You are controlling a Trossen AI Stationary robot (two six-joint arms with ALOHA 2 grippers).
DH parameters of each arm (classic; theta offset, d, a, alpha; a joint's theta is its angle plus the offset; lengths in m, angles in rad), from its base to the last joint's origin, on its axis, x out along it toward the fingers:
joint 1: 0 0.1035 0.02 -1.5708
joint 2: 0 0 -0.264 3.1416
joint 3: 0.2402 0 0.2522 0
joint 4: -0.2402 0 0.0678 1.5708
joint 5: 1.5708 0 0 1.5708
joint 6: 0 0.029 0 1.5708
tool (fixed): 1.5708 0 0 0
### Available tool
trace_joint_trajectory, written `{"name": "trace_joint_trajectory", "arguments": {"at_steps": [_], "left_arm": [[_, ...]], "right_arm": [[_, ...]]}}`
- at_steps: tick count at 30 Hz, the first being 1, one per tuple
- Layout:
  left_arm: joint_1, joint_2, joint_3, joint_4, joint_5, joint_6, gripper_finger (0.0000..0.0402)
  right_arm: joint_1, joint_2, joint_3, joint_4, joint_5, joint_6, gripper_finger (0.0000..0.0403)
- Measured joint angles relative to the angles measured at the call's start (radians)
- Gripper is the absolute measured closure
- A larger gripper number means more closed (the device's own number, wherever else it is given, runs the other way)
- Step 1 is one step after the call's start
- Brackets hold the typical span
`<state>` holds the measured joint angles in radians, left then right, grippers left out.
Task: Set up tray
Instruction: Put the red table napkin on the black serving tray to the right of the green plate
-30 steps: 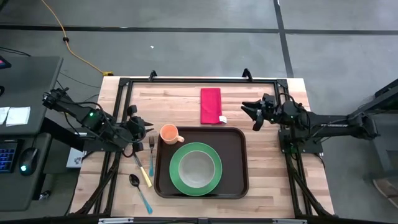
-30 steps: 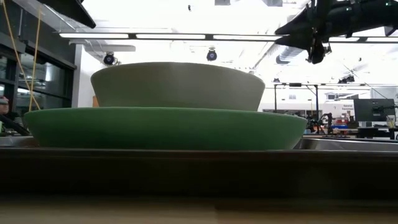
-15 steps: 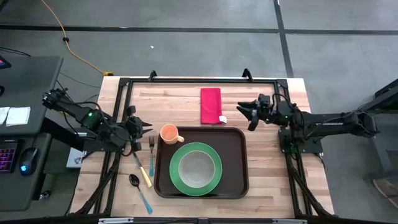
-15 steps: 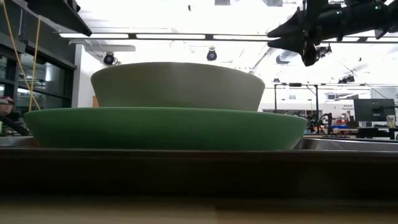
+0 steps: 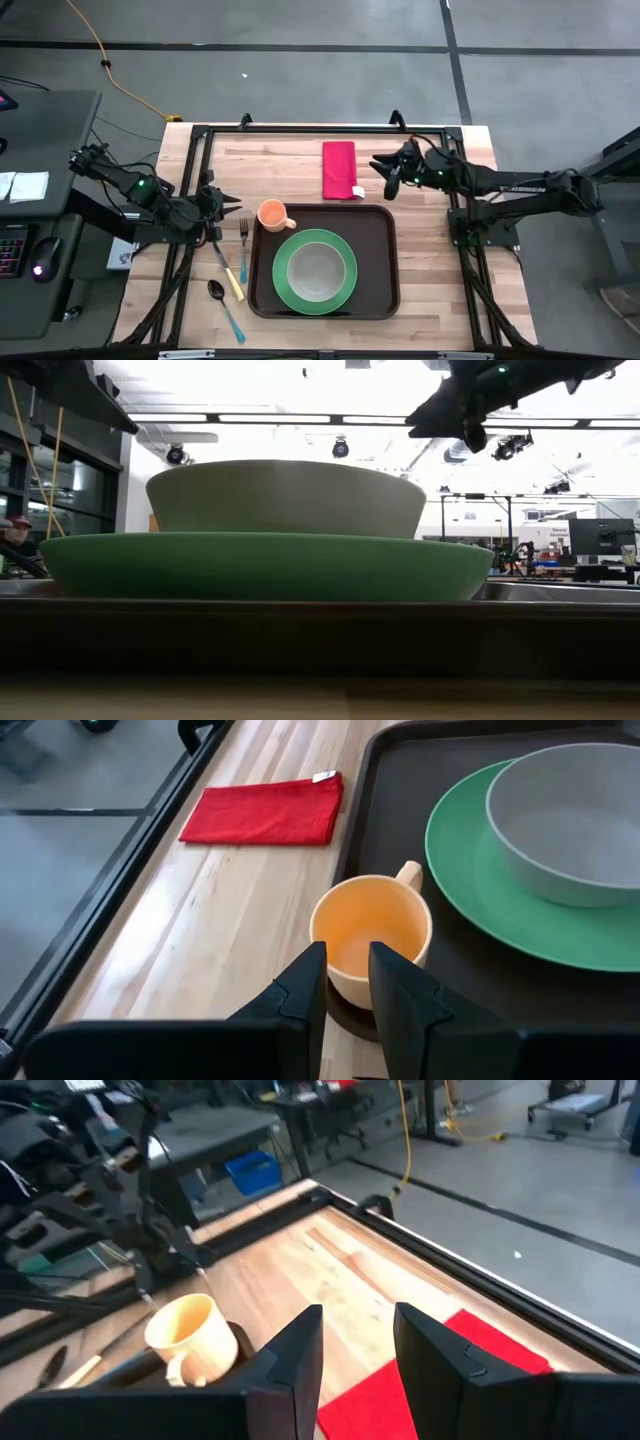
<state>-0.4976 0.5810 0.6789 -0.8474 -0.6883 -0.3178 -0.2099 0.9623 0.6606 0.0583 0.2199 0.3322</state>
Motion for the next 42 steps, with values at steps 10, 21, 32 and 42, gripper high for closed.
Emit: {"name": "trace_joint_trajectory", "arguments": {"at_steps": [10, 21, 32, 42], "left_arm": [[0.000, -0.090, -0.068, 0.038, 0.007, 0.023, 0.0293], [0.000, -0.143, -0.074, 0.034, 0.005, 0.052, 0.0293], [0.000, -0.192, -0.151, 0.098, 0.002, 0.059, 0.0293], [0.000, -0.200, -0.152, 0.099, 0.002, 0.096, 0.0293]], "right_arm": [[-0.066, 0.126, 0.081, -0.016, -0.089, 0.007, 0.0299], [-0.075, 0.131, 0.081, -0.010, -0.089, 0.010, 0.0299], [-0.128, 0.131, 0.081, -0.039, -0.126, 0.121, 0.0299], [-0.138, 0.177, 0.081, -0.032, -0.150, 0.169, 0.0299]]}}
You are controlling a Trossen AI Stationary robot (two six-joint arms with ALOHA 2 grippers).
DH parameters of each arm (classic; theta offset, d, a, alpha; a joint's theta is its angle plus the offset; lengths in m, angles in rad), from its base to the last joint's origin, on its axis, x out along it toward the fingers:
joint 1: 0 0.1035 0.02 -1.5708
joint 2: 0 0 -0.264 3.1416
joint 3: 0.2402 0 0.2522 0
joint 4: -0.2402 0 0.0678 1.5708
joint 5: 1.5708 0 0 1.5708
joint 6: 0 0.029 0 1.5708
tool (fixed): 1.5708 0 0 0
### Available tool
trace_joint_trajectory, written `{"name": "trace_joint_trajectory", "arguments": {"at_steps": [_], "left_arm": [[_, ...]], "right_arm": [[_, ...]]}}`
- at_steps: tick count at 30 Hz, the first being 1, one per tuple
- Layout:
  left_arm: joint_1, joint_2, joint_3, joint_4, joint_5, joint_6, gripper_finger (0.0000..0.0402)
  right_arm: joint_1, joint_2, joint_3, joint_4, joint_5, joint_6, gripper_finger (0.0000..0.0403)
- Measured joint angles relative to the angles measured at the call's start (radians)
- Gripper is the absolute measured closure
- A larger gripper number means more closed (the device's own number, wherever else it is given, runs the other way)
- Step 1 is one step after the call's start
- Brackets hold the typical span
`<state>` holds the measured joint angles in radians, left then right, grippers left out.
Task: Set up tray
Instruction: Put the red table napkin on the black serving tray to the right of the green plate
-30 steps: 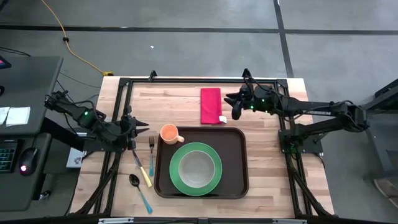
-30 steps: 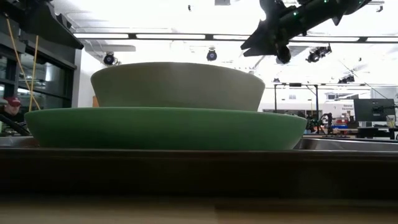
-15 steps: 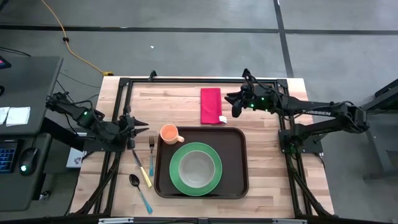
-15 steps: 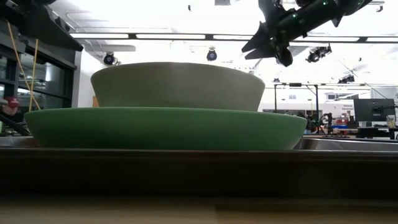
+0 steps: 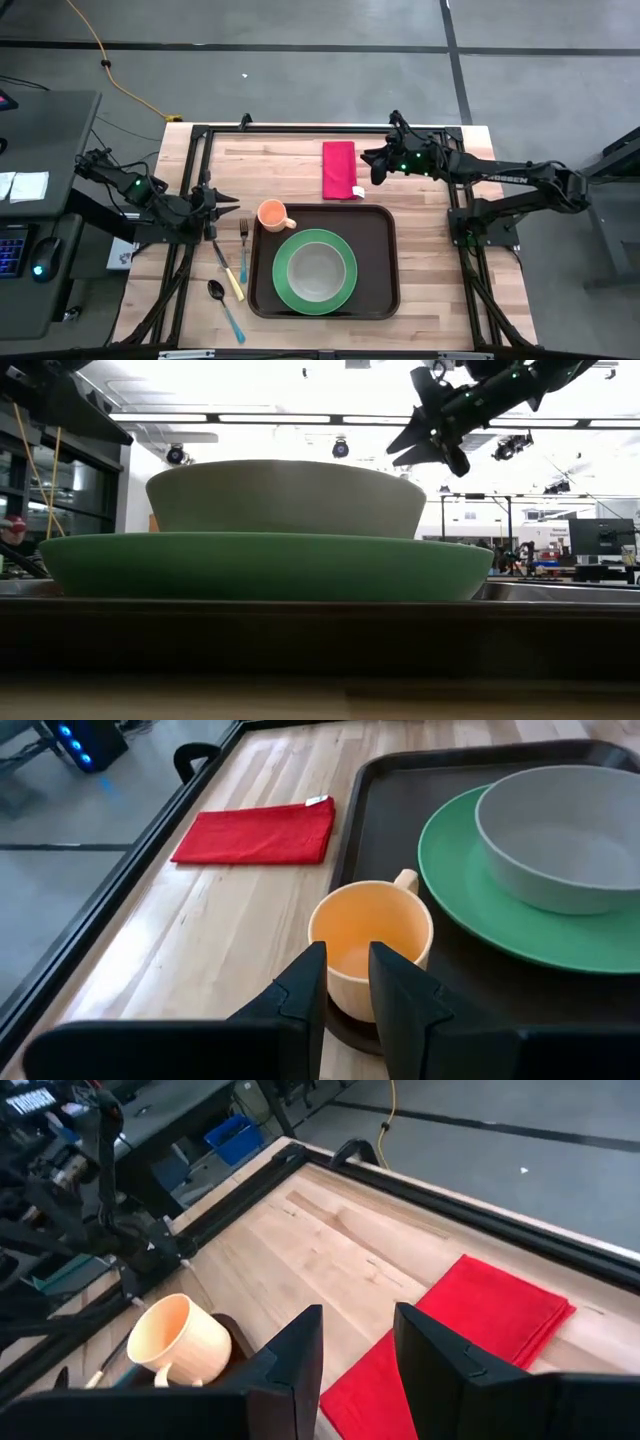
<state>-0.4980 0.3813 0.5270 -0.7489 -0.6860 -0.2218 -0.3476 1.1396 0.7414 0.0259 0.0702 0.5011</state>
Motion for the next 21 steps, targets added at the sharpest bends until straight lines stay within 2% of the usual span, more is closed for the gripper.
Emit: {"name": "trace_joint_trajectory", "arguments": {"at_steps": [12, 21], "left_arm": [[0.000, 0.000, 0.000, -0.017, 0.037, 0.008, 0.0293], [0.000, -0.001, 0.000, -0.035, 0.044, 0.008, 0.0293]], "right_arm": [[-0.026, 0.151, 0.000, 0.092, -0.041, 0.063, 0.0299], [-0.079, 0.213, 0.000, 0.118, -0.149, 0.125, 0.0299]]}}
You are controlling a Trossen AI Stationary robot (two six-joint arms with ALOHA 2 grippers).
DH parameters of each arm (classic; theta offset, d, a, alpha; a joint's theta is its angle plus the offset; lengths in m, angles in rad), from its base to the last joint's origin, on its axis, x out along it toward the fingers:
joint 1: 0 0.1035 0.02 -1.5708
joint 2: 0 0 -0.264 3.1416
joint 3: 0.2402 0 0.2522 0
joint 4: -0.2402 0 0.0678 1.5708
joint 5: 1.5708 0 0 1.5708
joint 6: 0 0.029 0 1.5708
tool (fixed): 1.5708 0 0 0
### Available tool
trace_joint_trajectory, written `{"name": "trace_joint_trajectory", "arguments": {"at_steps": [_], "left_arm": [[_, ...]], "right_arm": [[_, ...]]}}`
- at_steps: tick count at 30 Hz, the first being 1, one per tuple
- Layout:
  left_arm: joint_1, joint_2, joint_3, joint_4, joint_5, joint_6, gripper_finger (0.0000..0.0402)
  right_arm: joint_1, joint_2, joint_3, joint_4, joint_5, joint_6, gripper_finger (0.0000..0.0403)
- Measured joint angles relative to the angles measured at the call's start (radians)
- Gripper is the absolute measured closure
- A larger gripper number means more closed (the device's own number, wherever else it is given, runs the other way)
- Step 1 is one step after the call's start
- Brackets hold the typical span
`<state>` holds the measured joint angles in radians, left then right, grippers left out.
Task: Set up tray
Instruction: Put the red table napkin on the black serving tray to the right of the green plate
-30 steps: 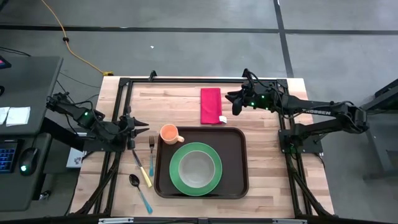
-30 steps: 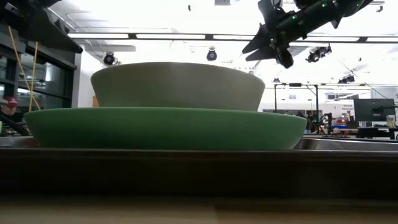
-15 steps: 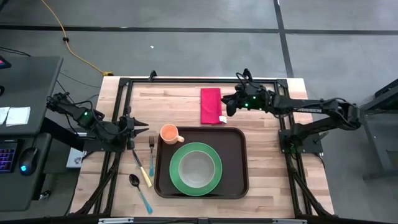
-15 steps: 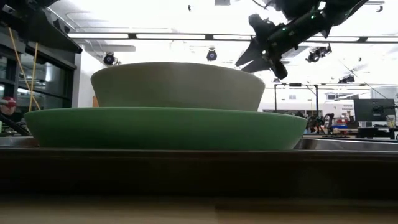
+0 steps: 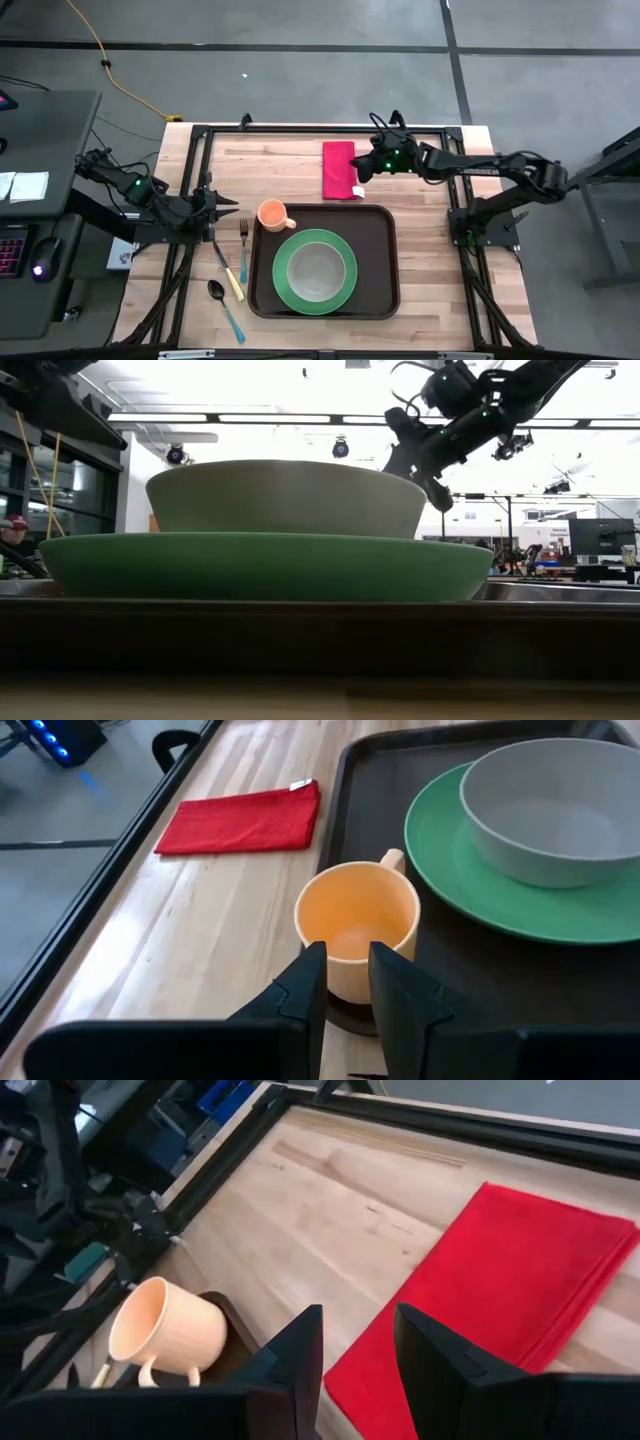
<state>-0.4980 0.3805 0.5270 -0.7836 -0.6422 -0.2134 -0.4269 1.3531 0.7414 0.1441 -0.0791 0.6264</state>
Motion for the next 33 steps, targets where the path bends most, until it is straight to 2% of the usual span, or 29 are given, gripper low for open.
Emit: {"name": "trace_joint_trajectory", "arguments": {"at_steps": [7, 15, 26, 33], "left_arm": [[0.000, -0.043, -0.063, 0.059, 0.002, 0.000, 0.0293], [0.000, -0.181, -0.133, 0.093, 0.012, 0.027, 0.0293], [0.000, -0.374, -0.177, 0.067, 0.026, 0.076, 0.0293], [0.000, -0.374, -0.180, 0.048, 0.029, 0.075, 0.0293]], "right_arm": [[-0.019, 0.010, 0.000, 0.011, 0.000, 0.002, 0.0299], [-0.020, 0.010, 0.000, 0.045, 0.000, 0.011, 0.0299], [-0.052, 0.010, 0.000, 0.070, 0.016, 0.134, 0.0299], [-0.031, 0.010, 0.000, 0.036, 0.065, 0.136, 0.0299]]}}
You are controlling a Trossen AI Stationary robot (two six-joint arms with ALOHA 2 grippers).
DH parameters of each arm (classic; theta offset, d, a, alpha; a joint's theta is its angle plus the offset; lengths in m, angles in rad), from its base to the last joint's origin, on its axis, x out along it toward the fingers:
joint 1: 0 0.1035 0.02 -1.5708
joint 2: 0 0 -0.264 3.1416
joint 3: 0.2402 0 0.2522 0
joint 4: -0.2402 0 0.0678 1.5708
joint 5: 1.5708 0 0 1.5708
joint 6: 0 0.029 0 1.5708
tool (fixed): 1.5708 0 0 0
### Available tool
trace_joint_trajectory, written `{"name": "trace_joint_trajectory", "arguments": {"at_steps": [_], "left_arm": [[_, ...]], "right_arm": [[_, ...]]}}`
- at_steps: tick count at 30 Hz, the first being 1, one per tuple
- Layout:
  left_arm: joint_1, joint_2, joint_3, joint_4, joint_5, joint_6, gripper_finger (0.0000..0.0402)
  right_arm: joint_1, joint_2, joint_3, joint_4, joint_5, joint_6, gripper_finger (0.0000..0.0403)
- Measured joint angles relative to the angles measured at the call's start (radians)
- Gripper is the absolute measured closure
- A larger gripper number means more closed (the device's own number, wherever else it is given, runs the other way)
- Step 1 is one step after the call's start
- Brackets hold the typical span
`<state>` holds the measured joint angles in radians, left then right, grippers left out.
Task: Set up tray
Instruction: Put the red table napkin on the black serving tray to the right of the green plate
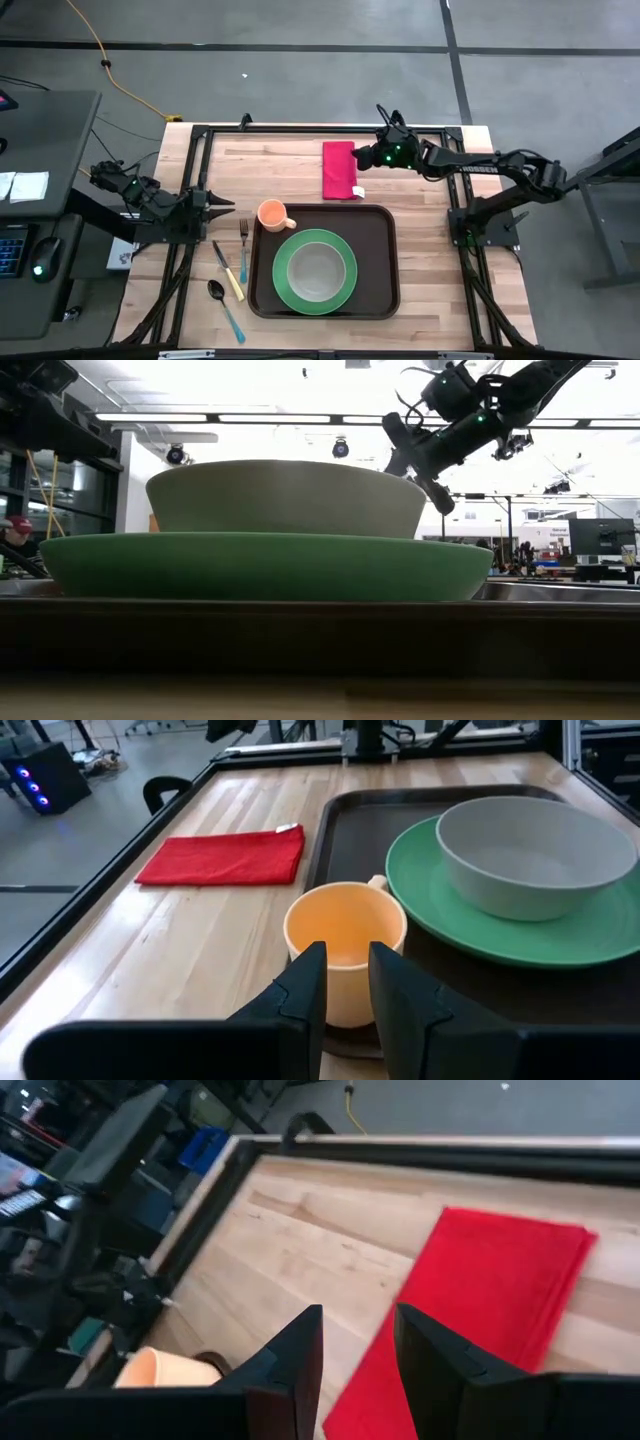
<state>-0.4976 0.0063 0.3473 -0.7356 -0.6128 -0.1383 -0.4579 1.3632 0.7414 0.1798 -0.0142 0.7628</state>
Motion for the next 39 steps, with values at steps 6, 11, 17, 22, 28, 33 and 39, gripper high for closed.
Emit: {"name": "trace_joint_trajectory", "arguments": {"at_steps": [6, 11, 17, 22, 28, 33, 39], "left_arm": [[0.000, 0.000, 0.000, 0.000, 0.001, -0.003, 0.0293], [0.000, 0.000, 0.000, 0.000, 0.001, -0.013, 0.0293], [0.000, 0.000, 0.000, -0.002, 0.001, -0.022, 0.0293], [0.000, 0.000, 0.000, -0.004, 0.001, -0.027, 0.0293], [0.000, 0.000, 0.000, -0.016, 0.000, -0.045, 0.0293], [0.000, 0.000, 0.000, -0.032, 0.000, -0.061, 0.0293], [0.000, 0.001, 0.000, -0.034, 0.000, -0.061, 0.0293]], "right_arm": [[0.025, 0.000, 0.000, -0.114, 0.049, 0.044, 0.0299], [0.039, 0.000, 0.000, -0.154, 0.060, 0.056, 0.0299], [0.040, 0.031, 0.000, -0.153, 0.061, 0.086, 0.0299], [0.040, 0.110, 0.000, -0.153, 0.035, 0.102, 0.0299], [0.033, 0.180, 0.000, -0.108, 0.008, 0.096, 0.0299], [-0.005, 0.213, 0.003, -0.033, -0.014, 0.093, 0.0299], [-0.023, 0.287, 0.075, -0.094, -0.022, 0.054, 0.0299]]}}
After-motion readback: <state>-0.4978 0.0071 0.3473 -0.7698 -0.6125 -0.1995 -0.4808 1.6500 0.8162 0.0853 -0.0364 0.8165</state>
